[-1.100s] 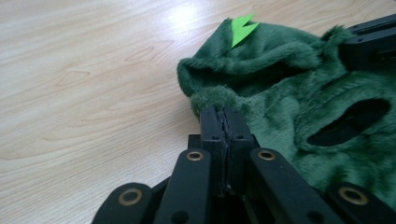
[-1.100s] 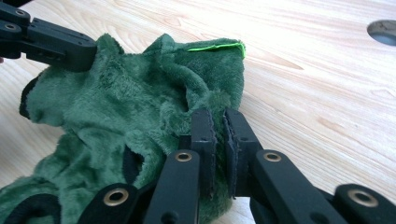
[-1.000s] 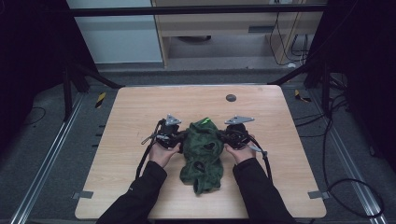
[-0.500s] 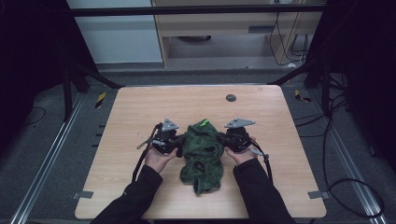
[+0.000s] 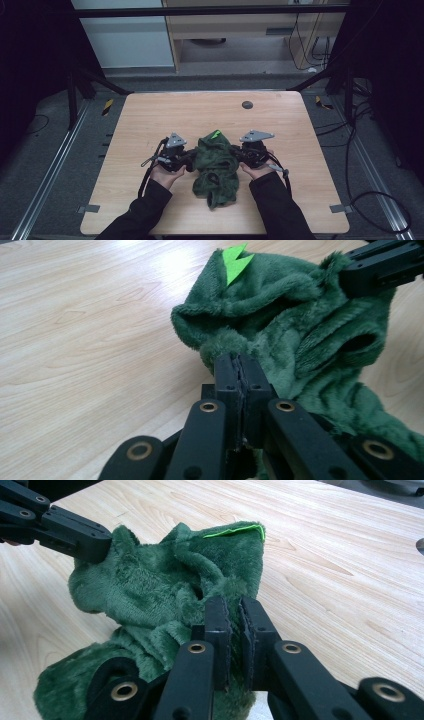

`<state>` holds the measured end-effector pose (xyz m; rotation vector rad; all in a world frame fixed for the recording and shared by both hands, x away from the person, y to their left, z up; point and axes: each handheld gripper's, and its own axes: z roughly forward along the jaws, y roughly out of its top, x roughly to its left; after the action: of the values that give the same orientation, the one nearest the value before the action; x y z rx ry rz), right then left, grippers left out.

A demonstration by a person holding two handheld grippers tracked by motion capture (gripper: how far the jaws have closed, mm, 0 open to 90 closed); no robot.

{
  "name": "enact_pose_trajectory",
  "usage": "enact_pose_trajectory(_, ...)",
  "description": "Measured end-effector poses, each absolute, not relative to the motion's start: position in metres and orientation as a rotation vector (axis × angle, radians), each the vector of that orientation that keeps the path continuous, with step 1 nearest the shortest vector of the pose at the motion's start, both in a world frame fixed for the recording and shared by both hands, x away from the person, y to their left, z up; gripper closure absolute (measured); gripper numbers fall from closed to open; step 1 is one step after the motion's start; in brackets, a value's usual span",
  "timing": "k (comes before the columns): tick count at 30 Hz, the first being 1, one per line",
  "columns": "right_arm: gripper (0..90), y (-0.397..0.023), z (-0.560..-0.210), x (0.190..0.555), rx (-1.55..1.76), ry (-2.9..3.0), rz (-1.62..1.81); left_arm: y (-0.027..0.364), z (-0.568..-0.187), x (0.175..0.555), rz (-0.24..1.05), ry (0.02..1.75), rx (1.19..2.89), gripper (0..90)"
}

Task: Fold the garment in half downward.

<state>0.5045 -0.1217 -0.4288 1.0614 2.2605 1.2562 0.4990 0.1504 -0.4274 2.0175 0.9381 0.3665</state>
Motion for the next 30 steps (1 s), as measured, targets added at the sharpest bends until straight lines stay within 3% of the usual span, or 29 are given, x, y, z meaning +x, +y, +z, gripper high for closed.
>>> enact_pose_trajectory(30, 83.7, -0.127, -0.433, 0.458, 0.993, 2.307, 1.314, 0.157, -0.425, 0.453, 0.347, 0.855, 2.059, 88.7)
